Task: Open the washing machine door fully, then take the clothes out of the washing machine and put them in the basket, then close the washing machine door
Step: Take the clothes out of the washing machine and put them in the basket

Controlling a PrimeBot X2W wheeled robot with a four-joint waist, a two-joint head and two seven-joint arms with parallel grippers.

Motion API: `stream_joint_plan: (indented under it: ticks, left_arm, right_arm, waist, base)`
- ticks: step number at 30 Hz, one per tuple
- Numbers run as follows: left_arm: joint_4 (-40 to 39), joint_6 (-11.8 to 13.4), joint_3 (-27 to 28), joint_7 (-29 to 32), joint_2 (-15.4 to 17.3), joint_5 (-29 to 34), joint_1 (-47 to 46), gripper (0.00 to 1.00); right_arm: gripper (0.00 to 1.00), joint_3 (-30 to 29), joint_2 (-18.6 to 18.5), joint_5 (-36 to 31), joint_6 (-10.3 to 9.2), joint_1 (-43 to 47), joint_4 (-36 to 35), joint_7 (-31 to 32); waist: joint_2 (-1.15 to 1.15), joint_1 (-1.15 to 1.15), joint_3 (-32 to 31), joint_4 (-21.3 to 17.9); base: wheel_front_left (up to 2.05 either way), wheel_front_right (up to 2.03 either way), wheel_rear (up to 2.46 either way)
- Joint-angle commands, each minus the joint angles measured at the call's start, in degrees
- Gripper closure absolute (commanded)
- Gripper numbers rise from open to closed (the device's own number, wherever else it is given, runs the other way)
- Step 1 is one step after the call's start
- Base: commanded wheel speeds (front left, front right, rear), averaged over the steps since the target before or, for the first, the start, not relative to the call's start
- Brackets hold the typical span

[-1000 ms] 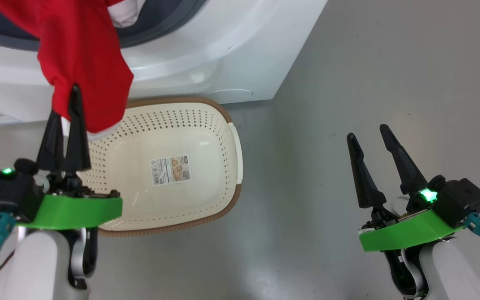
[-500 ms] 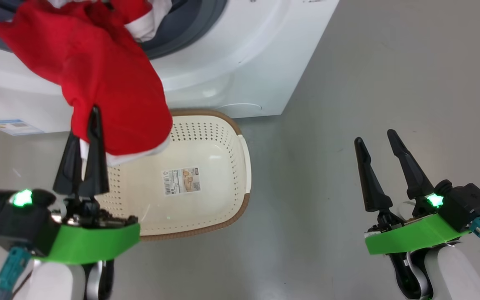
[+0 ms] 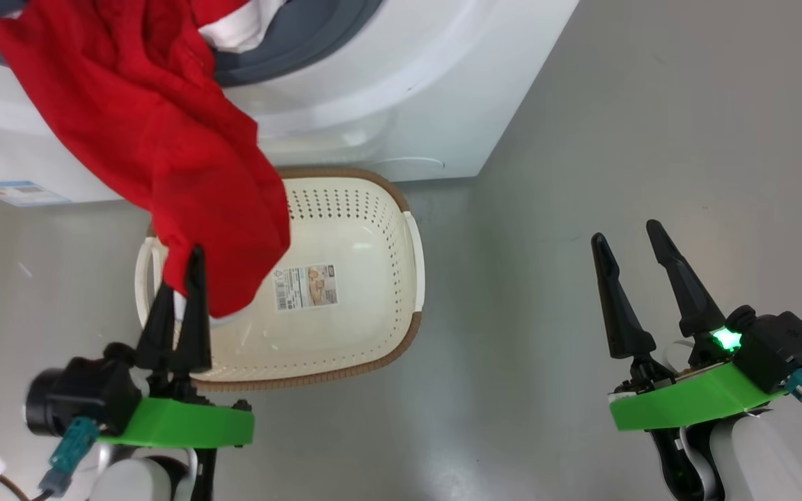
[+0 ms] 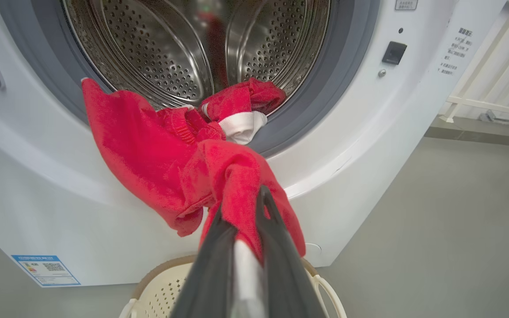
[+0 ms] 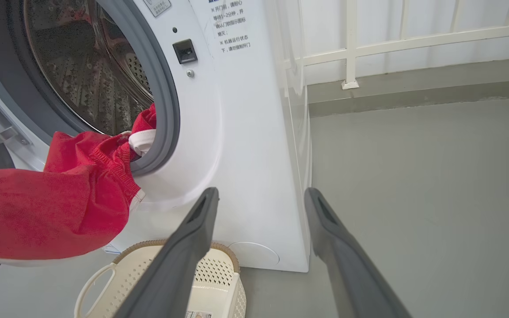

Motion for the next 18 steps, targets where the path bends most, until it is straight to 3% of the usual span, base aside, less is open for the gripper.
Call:
stream_joint_plan:
  ticks: [1, 18]
  left_arm:
    - [0.8, -0.7, 1.8, -0.3, 0.3, -0.8, -0.7, 1.00]
    - [21.3, -5.8, 5.7, -0.3, -0.6, -0.1, -9.7, 1.00]
  right_arm:
    - [0.00, 1.5, -0.3, -0.4, 0.36, -0.5, -1.5, -0.3]
    - [0.00, 2.5, -0.3, 0.2, 0.36, -3.1, -1.6, -0.3]
  waist:
    - [0.00, 0.00, 1.0, -0.3]
    - [0.00, 0.00, 7.1, -3.0]
  base:
    - [0.00, 0.00, 0.00]
    - [0.00, 0.00, 0.00]
